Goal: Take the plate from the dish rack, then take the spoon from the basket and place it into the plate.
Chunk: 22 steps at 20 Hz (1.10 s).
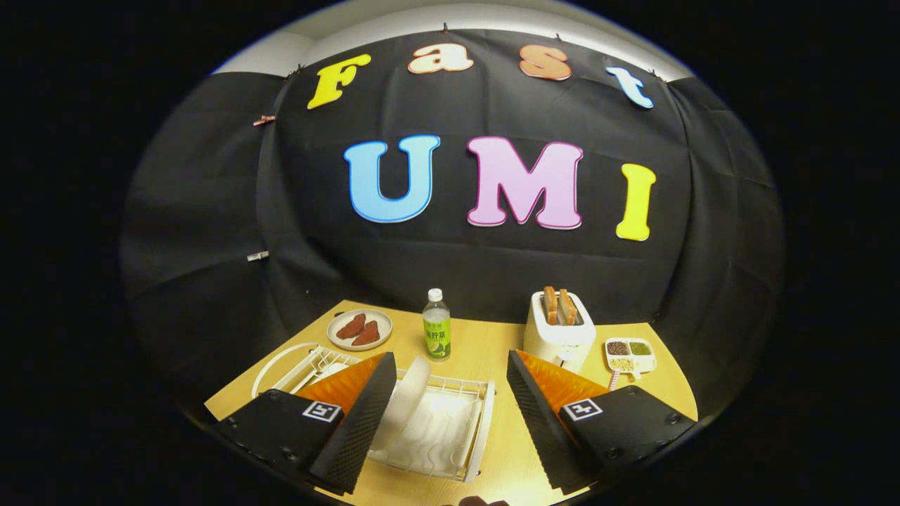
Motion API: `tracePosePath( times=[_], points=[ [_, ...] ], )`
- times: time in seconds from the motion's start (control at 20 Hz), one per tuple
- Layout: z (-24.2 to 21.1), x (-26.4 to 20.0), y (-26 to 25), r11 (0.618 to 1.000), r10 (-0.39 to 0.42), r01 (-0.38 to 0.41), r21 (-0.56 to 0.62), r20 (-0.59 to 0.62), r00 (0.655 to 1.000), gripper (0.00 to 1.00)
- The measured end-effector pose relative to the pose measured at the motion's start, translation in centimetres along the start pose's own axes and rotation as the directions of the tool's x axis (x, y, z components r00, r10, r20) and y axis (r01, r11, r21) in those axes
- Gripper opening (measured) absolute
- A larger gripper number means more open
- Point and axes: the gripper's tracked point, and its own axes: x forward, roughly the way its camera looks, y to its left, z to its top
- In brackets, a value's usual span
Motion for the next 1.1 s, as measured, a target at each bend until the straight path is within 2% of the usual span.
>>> tracePosePath(
  times=[0.15, 0.25, 0.6, 0.7, 0.8, 0.9, 1.0, 1.1],
  points=[
    [-3.3, 2.8, 1.7, 0.999, 0.039, -0.036, 0.025, -0.134, 0.99, 0.98],
    [-5.7, 4.2, 2.8, 0.997, 0.066, -0.054, 0.058, -0.232, 0.971, 0.98],
    [-9.3, 7.7, 3.6, 0.983, 0.064, 0.015, 0.183, -0.417, 0.906, 0.99],
    [-10.1, 8.3, 3.4, 0.982, 0.046, 0.044, 0.185, -0.453, 0.89, 0.91],
    [-10.8, 8.5, 3.8, 0.979, 0.044, 0.059, 0.193, -0.487, 0.872, 0.74],
    [-11.4, 8.8, 4.7, 0.978, 0.062, 0.049, 0.202, -0.511, 0.857, 0.66],
    [-11.5, 8.9, 4.6, 0.981, 0.047, 0.06, 0.184, -0.529, 0.847, 0.48],
    [-11.7, 8.6, 4.6, 0.983, 0.035, 0.071, 0.17, -0.551, 0.834, 0.45]
  ],
)
